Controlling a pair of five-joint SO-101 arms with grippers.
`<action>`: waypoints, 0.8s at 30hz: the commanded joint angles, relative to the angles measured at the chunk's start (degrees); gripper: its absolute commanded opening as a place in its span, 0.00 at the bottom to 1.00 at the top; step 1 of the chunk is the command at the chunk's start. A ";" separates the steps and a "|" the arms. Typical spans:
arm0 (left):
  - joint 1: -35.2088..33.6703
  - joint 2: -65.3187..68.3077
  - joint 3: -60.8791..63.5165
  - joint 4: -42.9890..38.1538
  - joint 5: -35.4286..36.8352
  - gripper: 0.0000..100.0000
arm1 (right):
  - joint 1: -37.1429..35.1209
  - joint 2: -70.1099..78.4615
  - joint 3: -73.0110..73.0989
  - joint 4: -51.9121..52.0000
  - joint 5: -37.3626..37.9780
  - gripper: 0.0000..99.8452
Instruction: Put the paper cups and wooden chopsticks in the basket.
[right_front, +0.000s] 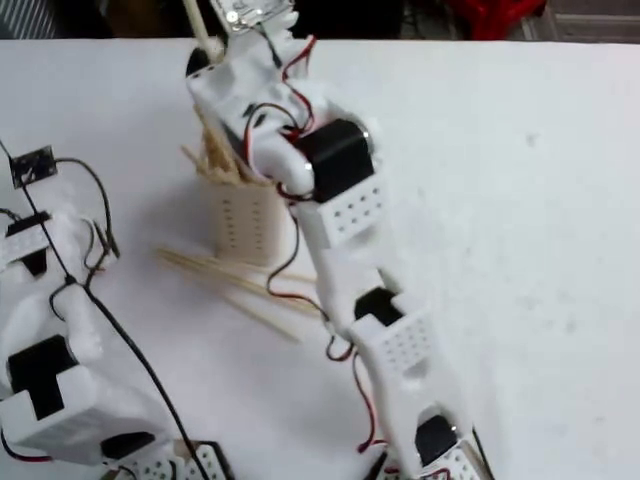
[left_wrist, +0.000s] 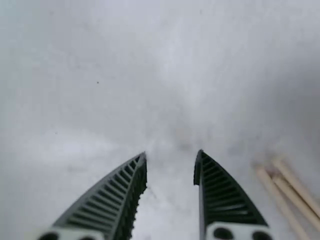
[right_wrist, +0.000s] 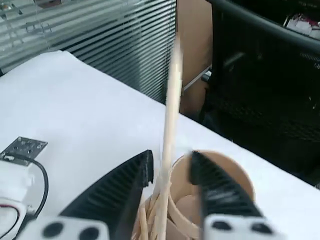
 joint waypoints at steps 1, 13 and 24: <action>-0.57 -0.31 -0.35 -0.97 0.70 0.17 | -0.48 -3.82 -1.41 0.40 -0.26 0.29; -0.57 -0.92 -2.55 1.41 0.35 0.17 | 3.82 -12.79 2.55 12.79 9.85 0.03; 1.71 -0.57 -40.97 34.64 -4.57 0.17 | 14.81 -46.29 63.65 12.09 15.74 0.02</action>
